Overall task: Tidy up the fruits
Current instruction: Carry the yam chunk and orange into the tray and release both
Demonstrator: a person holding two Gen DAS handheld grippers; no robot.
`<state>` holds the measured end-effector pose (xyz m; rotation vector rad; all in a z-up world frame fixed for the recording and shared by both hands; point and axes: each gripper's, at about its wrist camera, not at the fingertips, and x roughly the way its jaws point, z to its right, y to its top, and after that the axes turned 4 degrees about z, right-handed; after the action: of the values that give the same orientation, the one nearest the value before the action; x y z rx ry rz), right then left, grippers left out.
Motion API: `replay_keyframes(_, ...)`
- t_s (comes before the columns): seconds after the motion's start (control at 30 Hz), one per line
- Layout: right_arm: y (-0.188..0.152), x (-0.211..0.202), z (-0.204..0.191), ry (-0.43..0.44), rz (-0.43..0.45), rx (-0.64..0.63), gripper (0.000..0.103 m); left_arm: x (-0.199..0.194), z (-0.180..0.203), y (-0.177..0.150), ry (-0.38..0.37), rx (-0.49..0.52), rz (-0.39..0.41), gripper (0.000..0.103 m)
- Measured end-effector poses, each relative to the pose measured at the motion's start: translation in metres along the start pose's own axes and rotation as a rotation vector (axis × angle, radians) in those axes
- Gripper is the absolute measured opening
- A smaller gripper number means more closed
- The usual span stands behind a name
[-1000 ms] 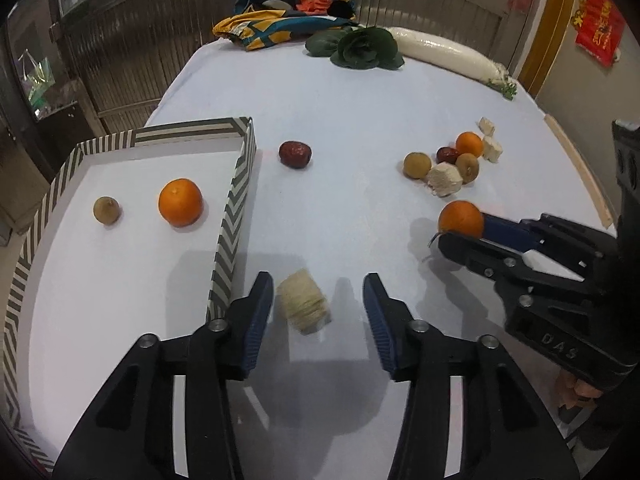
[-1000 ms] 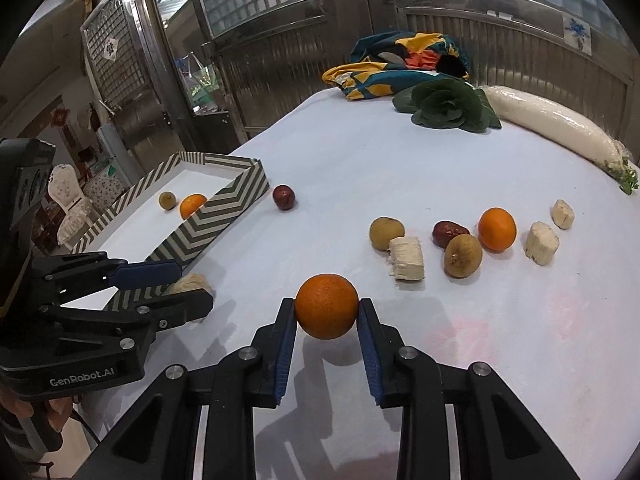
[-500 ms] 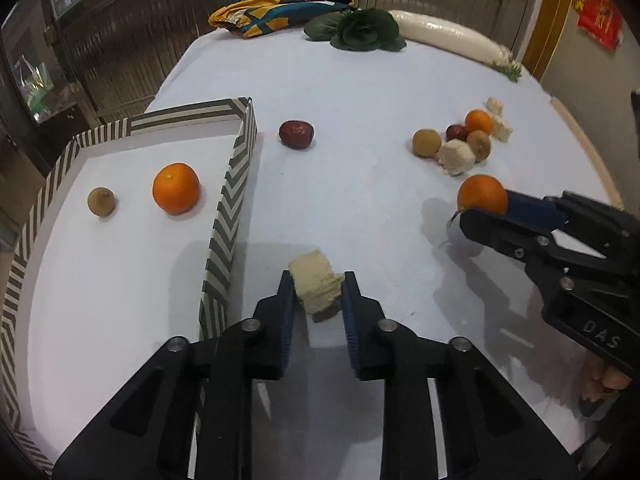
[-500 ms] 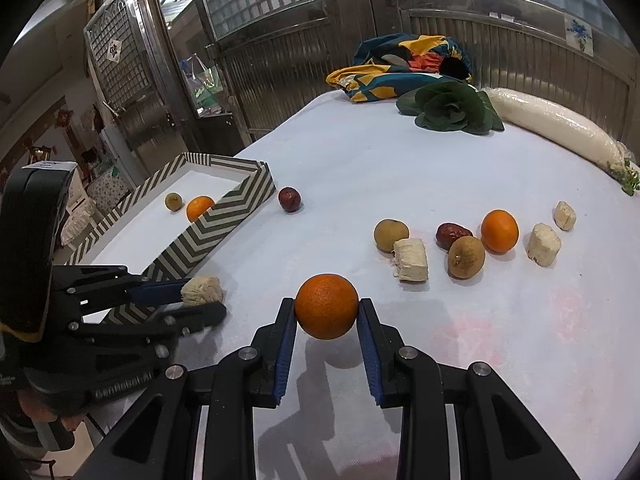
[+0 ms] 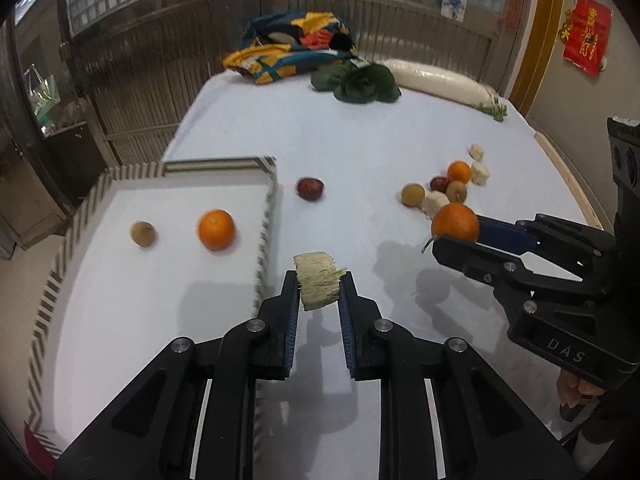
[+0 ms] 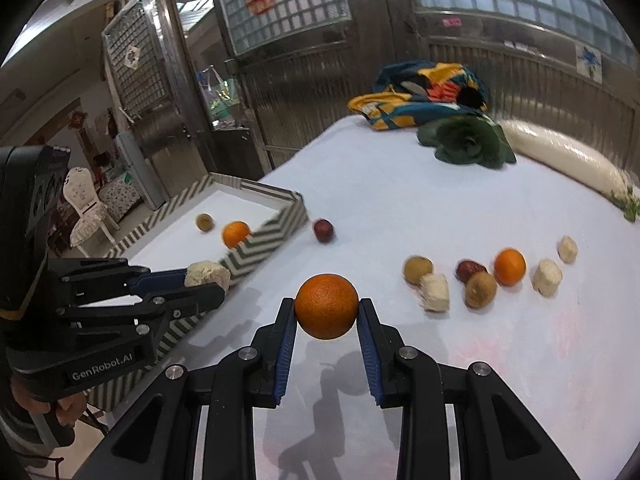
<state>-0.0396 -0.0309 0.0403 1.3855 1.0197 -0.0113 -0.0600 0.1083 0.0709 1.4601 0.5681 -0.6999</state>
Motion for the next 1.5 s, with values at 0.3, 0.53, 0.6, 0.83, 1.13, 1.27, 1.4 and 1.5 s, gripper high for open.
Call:
replay_keyframes(0.3, 0.019, 0.005, -0.031, 0.041, 0.018, -0.042, 0.030, -0.021, -0.041, 0.008, 0.084, -0.037, 0.046, 0.018)
replay_keyframes(0.53, 0.029, 0.017, -0.060, 0.067, 0.013, -0.079, 0.030, -0.024, -0.081, 0.008, 0.149, -0.074, 0.044, 0.018)
replay_keyframes(0.6, 0.030, 0.021, -0.067, 0.077, 0.008, -0.088, 0.030, -0.022, -0.091, 0.006, 0.161, -0.086, 0.035, 0.018)
replay_keyframes(0.83, 0.035, 0.046, -0.091, 0.111, -0.024, -0.121, 0.030, -0.014, -0.120, 0.000, 0.172, -0.141, 0.005, 0.018)
replay_keyframes(1.13, 0.040, 0.080, -0.109, 0.126, -0.076, -0.149, 0.030, 0.003, -0.142, -0.004, 0.150, -0.183, -0.036, 0.018)
replay_keyframes(1.27, 0.041, 0.101, -0.115, 0.131, -0.121, -0.164, 0.030, 0.014, -0.146, -0.007, 0.138, -0.190, -0.063, 0.018)
replay_keyframes(1.4, 0.043, 0.121, -0.121, 0.130, -0.160, -0.185, 0.030, 0.024, -0.148, -0.008, 0.133, -0.192, -0.084, 0.018)
replay_keyframes(1.5, 0.042, 0.133, -0.126, 0.140, -0.183, -0.199, 0.030, 0.029, -0.150, -0.010, 0.133, -0.192, -0.097, 0.018)
